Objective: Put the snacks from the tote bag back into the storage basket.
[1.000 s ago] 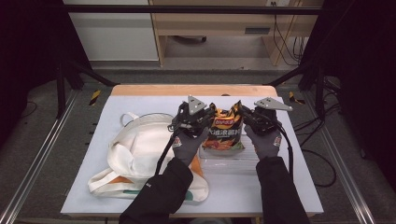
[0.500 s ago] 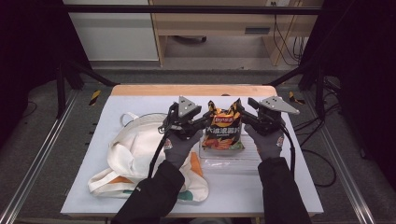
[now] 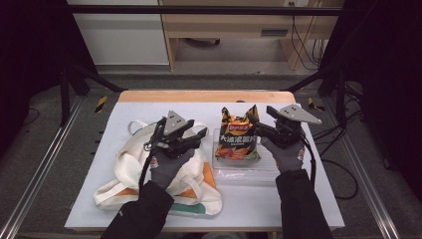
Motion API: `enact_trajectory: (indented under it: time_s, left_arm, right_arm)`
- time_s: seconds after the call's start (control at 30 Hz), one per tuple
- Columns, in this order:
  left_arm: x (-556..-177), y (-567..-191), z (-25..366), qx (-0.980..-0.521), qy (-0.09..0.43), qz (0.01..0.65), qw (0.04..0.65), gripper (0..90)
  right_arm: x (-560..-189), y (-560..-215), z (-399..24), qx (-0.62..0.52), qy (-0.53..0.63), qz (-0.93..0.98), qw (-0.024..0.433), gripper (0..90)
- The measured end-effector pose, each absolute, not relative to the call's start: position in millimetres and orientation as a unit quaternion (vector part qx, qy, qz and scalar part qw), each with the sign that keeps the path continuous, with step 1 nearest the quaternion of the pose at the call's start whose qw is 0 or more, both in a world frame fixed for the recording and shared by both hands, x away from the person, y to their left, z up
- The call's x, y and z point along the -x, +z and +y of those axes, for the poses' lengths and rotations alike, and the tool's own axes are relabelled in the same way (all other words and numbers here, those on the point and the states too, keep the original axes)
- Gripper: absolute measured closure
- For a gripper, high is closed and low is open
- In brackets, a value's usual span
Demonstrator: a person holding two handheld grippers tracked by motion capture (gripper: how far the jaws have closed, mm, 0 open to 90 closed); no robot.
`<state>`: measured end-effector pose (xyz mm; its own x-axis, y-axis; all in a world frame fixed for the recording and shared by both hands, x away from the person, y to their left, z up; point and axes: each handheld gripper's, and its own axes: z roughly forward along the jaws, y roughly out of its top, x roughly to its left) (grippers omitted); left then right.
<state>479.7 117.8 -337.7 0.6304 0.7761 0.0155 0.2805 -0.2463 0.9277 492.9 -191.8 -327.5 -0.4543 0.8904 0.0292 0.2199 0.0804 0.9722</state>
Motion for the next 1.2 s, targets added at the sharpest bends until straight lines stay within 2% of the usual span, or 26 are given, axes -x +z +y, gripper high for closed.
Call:
enact_trajectory:
  time_s: [0.2,0.63,1.2]
  left_arm:
    - [-470.8,-341.2,147.5,-0.748,0.243,0.359,0.502,44.6]
    - [-451.9,-356.3,209.4,-0.738,0.263,0.391,0.483,38.9]
    - [-437.9,-383.2,262.5,-0.722,0.266,0.437,0.466,36.5]
  right_arm:
    - [-483.1,-329.0,-190.7,-0.416,0.527,0.673,0.311,28.6]
    - [-467.5,-344.7,-192.2,-0.419,0.498,0.698,0.301,23.3]
    - [-453.7,-363.7,-201.2,-0.430,0.472,0.707,0.303,21.7]
